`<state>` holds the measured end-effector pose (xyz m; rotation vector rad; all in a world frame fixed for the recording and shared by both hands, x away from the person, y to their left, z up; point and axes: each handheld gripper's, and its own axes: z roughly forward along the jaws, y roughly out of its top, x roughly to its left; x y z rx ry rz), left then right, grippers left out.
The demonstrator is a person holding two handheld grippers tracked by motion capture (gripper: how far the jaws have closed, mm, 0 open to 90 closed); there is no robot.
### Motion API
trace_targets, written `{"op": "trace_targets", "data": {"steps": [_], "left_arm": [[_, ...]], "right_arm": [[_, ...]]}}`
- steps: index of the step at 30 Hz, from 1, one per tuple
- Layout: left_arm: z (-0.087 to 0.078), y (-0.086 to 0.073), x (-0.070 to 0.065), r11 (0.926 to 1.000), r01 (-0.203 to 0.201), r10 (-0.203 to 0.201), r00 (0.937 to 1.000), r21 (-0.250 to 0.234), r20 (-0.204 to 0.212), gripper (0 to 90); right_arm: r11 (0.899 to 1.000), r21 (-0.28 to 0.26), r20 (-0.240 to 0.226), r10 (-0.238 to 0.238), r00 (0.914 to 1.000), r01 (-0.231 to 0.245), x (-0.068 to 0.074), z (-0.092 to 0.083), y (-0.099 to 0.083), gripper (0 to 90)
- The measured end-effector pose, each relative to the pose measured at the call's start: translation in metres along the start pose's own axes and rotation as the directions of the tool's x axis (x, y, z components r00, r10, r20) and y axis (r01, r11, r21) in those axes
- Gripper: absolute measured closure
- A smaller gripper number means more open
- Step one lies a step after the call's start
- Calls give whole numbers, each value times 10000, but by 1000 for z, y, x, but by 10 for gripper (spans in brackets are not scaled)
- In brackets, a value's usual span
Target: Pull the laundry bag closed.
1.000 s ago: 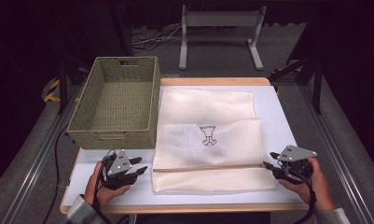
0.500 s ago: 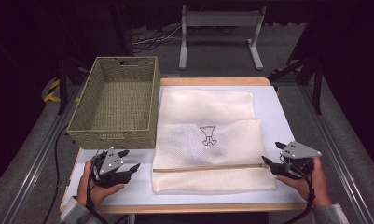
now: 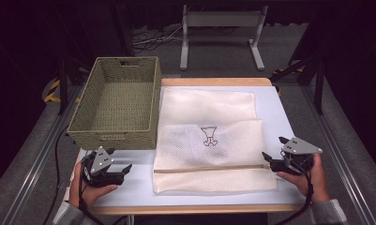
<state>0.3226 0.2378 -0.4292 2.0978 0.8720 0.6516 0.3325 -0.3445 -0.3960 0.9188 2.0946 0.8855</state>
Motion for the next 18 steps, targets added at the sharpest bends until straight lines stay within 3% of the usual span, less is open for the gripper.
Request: {"op": "trace_targets", "data": {"steps": [4, 8, 13, 18], "left_arm": [[-1, -7, 7, 9991, 427, -427, 9991, -63, -27, 93], [1, -13, 17, 9963, 844, -845, 9964, -143, -64, 71], [3, -20, 24, 9898, 1391, -1386, 9902, -293, 176, 46], [4, -23, 26, 9859, 1646, -1640, 9862, -312, 214, 48]], "right_arm": [[9987, -245, 238, 453, 9987, -447, -8, 3, -6, 176], [9935, -347, 117, 1093, 9939, -1088, -17, 7, -15, 167], [9721, -619, -204, 2256, 9740, -2264, -31, 11, -30, 162], [9705, -719, -32, 2305, 9731, -2301, -35, 11, -35, 160]]}}
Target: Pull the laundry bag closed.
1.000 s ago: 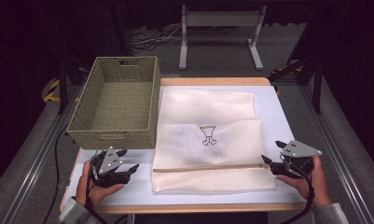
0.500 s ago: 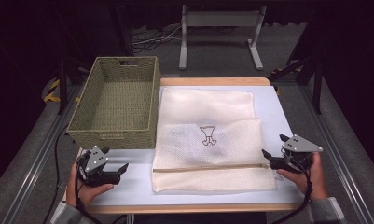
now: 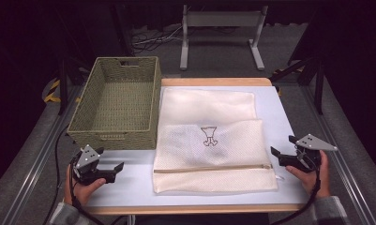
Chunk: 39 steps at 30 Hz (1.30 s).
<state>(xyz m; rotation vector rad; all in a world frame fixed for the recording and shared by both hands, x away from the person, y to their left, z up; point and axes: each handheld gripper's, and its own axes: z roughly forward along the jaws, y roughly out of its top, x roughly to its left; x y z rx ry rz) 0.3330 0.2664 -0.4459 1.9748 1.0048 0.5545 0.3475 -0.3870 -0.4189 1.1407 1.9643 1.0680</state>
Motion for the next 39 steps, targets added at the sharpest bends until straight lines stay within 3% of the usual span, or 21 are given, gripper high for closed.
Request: {"op": "trace_targets", "data": {"steps": [8, 29, 39], "left_arm": [[1, -1, 0, 10000, 47, -46, 9997, -52, 259, 46], [4, 0, 1, 9999, 134, -133, 9997, -22, 184, 43], [7, 2, -1, 10000, -15, 15, 10000, 32, 41, 37]], "right_arm": [[9993, 284, 326, -268, 9991, 259, 3, 3, -2, 158], [9987, 344, 306, -398, 9987, 387, 8, 6, -2, 156], [9988, 336, 296, -364, 9989, 354, 8, 6, -4, 153]]}}
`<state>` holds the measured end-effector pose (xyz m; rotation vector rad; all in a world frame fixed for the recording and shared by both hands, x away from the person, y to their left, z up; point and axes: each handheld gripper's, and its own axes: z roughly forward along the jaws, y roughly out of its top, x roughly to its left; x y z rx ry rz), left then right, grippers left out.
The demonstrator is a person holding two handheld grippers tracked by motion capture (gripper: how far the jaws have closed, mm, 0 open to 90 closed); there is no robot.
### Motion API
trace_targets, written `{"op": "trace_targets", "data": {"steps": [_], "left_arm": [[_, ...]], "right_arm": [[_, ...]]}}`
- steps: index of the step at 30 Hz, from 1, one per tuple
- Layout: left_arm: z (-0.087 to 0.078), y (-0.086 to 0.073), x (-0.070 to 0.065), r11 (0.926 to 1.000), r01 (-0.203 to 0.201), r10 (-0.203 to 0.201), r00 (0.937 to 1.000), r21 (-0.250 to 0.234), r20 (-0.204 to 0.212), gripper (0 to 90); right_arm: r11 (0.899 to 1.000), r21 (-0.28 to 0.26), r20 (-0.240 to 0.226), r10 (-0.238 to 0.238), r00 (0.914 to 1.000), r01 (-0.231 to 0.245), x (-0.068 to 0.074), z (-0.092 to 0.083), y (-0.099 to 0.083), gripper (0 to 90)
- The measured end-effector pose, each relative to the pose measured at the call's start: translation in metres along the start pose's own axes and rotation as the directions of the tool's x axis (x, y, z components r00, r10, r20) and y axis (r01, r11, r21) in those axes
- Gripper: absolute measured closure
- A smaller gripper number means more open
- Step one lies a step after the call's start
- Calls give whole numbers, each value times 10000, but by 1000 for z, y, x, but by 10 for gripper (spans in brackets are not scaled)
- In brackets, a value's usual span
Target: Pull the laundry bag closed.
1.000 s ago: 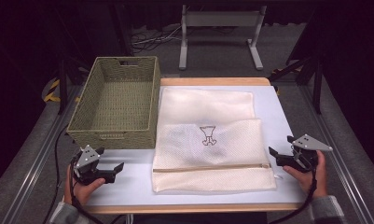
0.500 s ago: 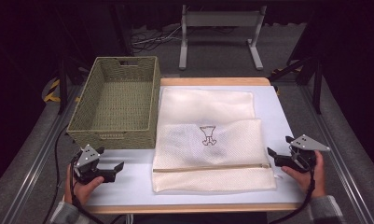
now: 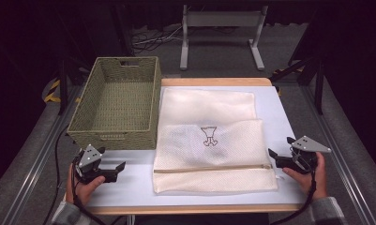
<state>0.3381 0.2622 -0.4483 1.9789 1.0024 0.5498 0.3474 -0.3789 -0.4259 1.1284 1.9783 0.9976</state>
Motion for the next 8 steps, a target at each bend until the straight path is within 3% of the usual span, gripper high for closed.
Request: {"op": "trace_targets", "data": {"steps": [8], "left_arm": [[0, -1, -3, 9999, -24, 23, 10000, 124, 65, 37]], "right_arm": [[10000, -21, 95, 27, 10000, -26, -1, 0, -1, 158]]}}
